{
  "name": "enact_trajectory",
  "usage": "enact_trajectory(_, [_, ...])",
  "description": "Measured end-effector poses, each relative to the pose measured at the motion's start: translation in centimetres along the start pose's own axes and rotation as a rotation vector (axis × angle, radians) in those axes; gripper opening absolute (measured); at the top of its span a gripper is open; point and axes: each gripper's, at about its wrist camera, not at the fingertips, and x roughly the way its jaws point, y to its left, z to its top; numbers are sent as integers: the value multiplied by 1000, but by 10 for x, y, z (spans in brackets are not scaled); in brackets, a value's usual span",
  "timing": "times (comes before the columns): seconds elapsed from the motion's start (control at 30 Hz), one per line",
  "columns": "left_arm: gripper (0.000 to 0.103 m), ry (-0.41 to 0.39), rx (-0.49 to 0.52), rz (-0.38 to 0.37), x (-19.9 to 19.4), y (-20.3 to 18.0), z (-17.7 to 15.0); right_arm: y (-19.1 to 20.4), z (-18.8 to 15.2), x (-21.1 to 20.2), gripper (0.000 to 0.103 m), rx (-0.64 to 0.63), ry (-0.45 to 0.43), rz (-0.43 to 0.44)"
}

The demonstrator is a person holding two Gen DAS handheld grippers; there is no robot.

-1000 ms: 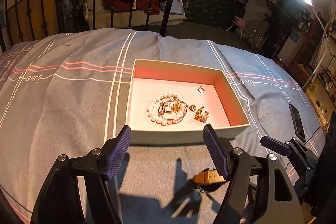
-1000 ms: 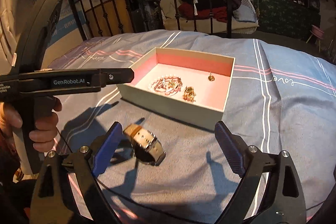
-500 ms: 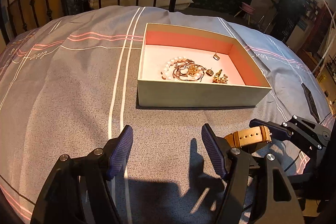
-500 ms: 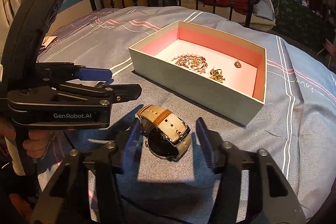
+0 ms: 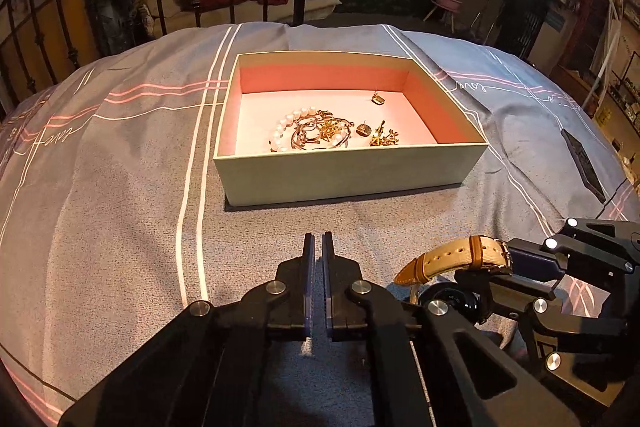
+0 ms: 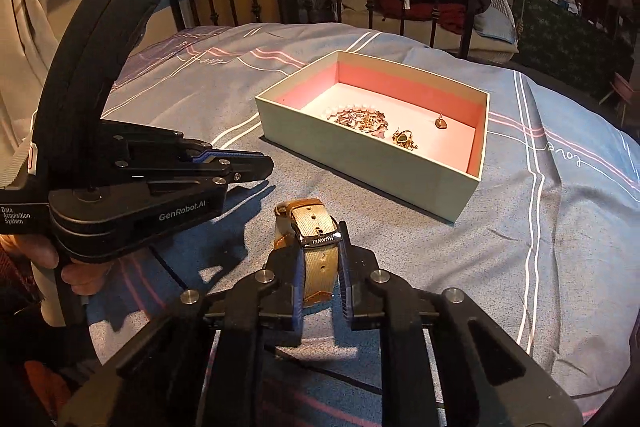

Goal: Organize jewelry
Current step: 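Lower the right tool onto the tan-strap watch and close on its strap, then carry the watch into the box with the right tool and open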

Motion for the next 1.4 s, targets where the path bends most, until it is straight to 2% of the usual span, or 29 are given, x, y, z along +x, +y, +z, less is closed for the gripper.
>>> enact_trajectory(0.57, [3,3,-8,-31,-7,-5,8,-10,10,-12,15,36,-53,-17])
enact_trajectory(0.83, [3,-79,-17,-24,-15,-1,55,-33,50,-12,15,64,-111,-50])
enact_trajectory(1.0, [3,-115,-6,-6,-5,-1,95,-54,81,15,15,96,-102,-67])
enact_trajectory(1.17, [3,-102,-38,-8,16,5,118,-66,95,42,15,124,-71,-70])
enact_trajectory(1.4, [4,-69,-46,-12,37,5,121,-71,97,65,15,129,-17,-62])
